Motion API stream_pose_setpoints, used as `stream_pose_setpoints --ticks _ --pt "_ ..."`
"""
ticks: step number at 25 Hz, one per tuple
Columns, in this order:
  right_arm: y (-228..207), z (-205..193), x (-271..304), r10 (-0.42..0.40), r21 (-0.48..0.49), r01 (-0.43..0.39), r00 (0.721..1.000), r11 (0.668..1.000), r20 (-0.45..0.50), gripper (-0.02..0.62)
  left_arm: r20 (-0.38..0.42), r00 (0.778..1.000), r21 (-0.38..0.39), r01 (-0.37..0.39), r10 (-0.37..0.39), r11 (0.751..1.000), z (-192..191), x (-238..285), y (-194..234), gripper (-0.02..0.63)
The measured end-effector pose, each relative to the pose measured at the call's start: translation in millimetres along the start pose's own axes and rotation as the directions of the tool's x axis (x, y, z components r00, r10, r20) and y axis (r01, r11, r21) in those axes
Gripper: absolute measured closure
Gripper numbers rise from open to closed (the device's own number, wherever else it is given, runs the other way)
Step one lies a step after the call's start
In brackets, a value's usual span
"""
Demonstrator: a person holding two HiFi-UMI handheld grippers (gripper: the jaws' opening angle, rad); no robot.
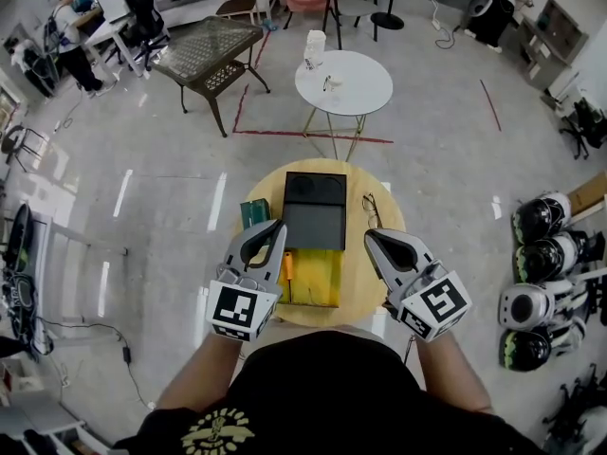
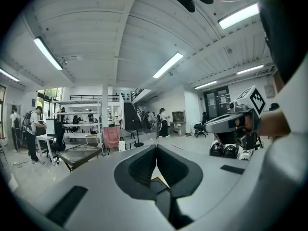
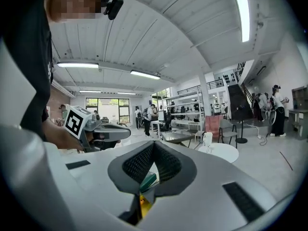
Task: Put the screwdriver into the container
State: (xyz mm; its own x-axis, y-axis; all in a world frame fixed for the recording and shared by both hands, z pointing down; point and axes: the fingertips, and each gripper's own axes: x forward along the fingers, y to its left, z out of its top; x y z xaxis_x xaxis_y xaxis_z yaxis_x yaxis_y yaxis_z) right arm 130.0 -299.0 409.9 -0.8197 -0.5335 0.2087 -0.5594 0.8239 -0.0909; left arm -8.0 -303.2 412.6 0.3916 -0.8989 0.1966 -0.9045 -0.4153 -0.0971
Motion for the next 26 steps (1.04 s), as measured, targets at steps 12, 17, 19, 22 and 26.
stream_pose_setpoints --ticks 12,17,19,22,26 --pt "25 20 7 -0.112 -0.005 0.112 0.993 0.994 0.040 0.581 0.002 0.997 0.031 0.078 -0.078 0.996 1 -20 29 0.588" --pt "37 23 12 -0.158 0.013 0.157 0.986 0.987 0.047 0.581 -0.001 0.993 0.038 0.118 -0.118 0.992 -2 -26 45 0.588" --pt "42 23 16 -0.175 0.022 0.175 0.983 0.984 0.048 0.581 0.004 0.991 0.041 0.135 -0.135 0.990 -1 -27 51 0.588" --pt "48 21 22 -0.199 0.028 0.198 0.979 0.980 0.042 0.581 0.006 0.986 0.043 0.165 -0.165 0.985 -4 -26 58 0.588" --pt "55 17 32 -0.218 0.031 0.217 0.976 0.976 0.029 0.581 0.000 0.982 0.037 0.190 -0.190 0.981 -11 -28 68 0.588"
